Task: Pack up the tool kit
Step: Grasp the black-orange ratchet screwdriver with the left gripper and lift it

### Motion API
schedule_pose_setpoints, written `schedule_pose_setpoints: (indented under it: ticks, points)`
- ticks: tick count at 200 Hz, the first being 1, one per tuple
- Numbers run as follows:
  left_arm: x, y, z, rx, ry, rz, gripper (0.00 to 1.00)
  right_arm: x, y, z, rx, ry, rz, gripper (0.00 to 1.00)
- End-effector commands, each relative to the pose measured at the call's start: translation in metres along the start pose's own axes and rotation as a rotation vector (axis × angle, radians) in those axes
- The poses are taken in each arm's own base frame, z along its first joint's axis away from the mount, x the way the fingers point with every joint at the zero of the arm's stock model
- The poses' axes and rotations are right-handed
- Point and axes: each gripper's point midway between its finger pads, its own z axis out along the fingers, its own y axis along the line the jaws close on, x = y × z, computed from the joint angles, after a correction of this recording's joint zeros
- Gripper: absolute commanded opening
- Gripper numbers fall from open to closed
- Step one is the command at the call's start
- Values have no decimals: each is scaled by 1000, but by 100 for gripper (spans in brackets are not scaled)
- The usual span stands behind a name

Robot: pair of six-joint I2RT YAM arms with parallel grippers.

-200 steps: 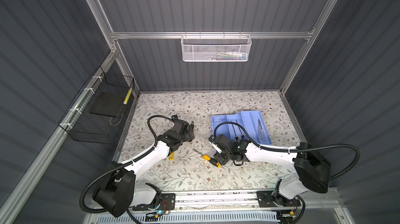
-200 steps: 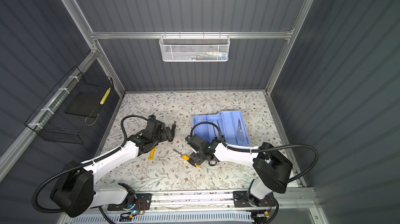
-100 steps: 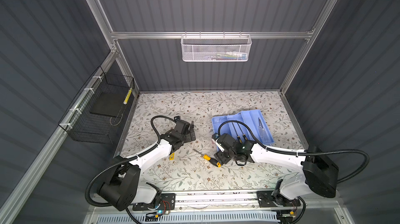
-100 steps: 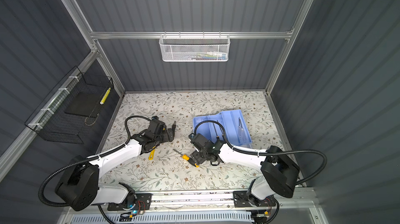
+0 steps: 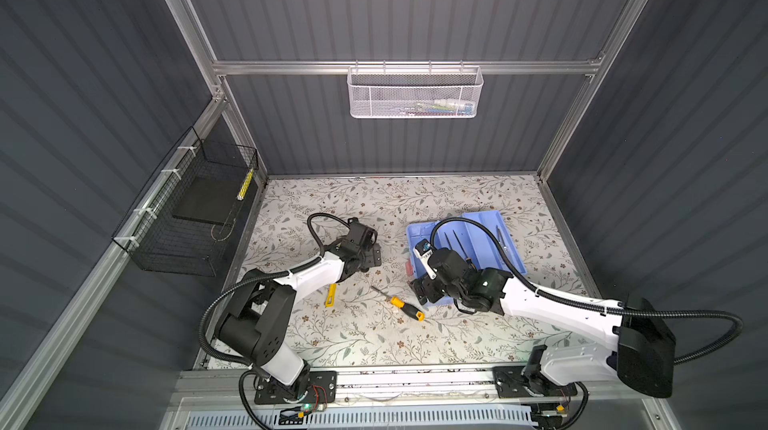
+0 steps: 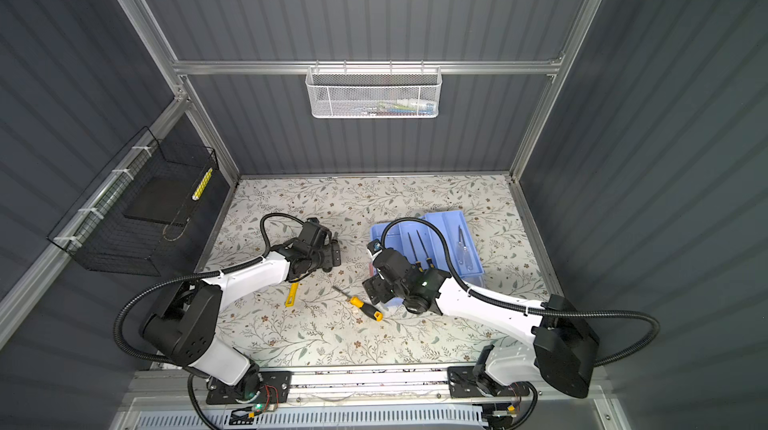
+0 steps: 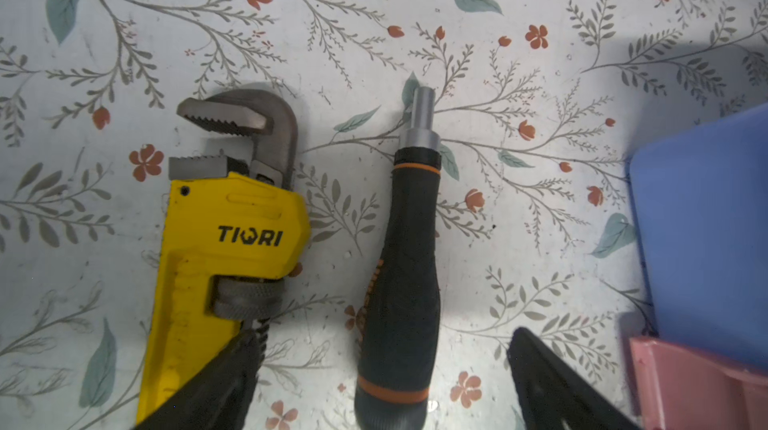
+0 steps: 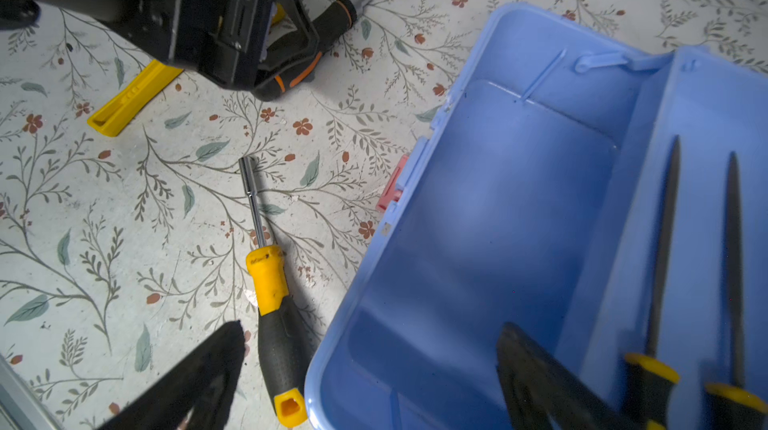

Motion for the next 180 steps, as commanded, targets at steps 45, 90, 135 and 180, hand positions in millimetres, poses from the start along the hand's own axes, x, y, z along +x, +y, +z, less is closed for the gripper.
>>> schedule_pose_setpoints:
  ticks: [45, 90, 135, 180]
  points:
    - [2, -15, 19, 52, 53, 44, 81, -2, -17, -7, 49, -47, 75, 98]
    - [7, -17, 31, 50, 73, 56, 71, 0, -27, -15, 62, -72, 114, 99]
    - [12, -19, 35, 67, 86, 61, 43, 3, -36, -18, 82, -77, 149, 99]
    - [2, -30, 20, 140, 38, 69, 17, 0, -43, -17, 90, -84, 208, 99]
